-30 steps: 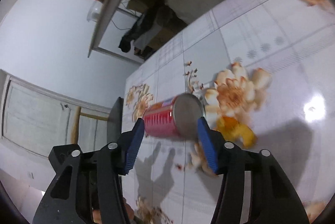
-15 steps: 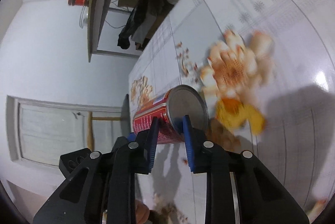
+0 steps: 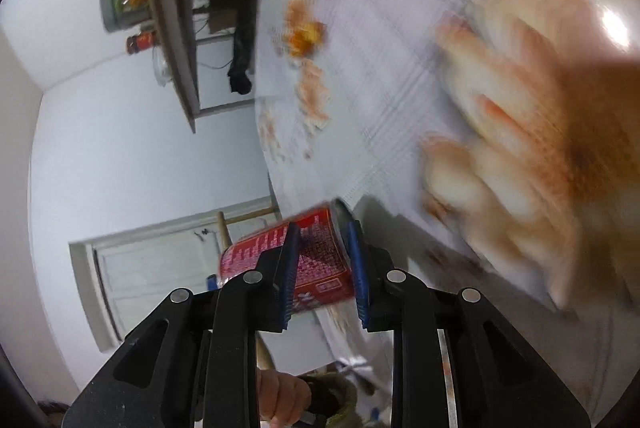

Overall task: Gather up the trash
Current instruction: 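Return to the table and grasp the red can with the left tool, then hand the red can from the left tool to the right tool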

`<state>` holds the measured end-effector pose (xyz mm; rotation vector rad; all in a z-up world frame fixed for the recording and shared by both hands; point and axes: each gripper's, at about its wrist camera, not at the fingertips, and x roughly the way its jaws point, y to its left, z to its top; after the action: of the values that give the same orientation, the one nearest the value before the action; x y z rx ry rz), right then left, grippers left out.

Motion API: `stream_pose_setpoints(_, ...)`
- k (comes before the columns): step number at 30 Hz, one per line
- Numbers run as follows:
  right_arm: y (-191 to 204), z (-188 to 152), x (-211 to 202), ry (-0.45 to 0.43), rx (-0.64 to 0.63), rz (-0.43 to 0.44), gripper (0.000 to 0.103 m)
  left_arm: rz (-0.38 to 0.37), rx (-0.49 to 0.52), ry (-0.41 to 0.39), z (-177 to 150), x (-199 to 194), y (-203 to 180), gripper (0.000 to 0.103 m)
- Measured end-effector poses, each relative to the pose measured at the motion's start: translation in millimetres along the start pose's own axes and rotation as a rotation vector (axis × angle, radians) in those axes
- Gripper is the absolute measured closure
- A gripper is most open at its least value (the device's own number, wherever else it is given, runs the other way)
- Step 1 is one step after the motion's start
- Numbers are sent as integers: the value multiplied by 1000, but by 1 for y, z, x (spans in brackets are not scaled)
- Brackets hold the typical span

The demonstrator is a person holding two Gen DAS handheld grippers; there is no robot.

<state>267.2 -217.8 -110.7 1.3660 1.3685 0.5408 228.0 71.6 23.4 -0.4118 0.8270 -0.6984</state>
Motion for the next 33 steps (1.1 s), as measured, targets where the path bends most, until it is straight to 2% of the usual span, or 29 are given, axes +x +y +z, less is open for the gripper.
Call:
stream_pose_setpoints(6, -25, -25, -30, -49, 38, -50, 79, -40, 72, 77, -26, 21, -34, 73)
stream_pose_setpoints(8, -25, -31, -44, -83, 20, -85, 74, -50, 101, 82, -33, 26, -42, 73)
stream_pose_setpoints(10, -22, -37, -58, -141, -10, -123, 61, -49, 131, 87, -37, 29, -50, 72)
stream_pose_setpoints(12, -17, -44, -79, -214, -61, -160, 50, -56, 161, 84, -39, 26, -55, 64)
stream_pose_setpoints(17, 4, -65, -104, -321, -245, -275, 42, -8, 235, 22, -41, 4, -58, 43)
stream_pose_setpoints(21, 35, -87, -94, -334, -462, -342, 31, 80, 276, 32, -47, -7, -49, 33)
stream_pose_setpoints(25, 57, -103, -65, -277, -646, -410, 29, 151, 308, 100, -66, -2, -37, 29)
stream_pose_setpoints(29, 74, -112, -29, -239, -767, -482, 29, 225, 314, 146, -81, 16, -26, 29)
stream_pose_setpoints(33, 78, -116, -7, -220, -845, -536, 26, 247, 324, 122, -84, 25, -21, 29)
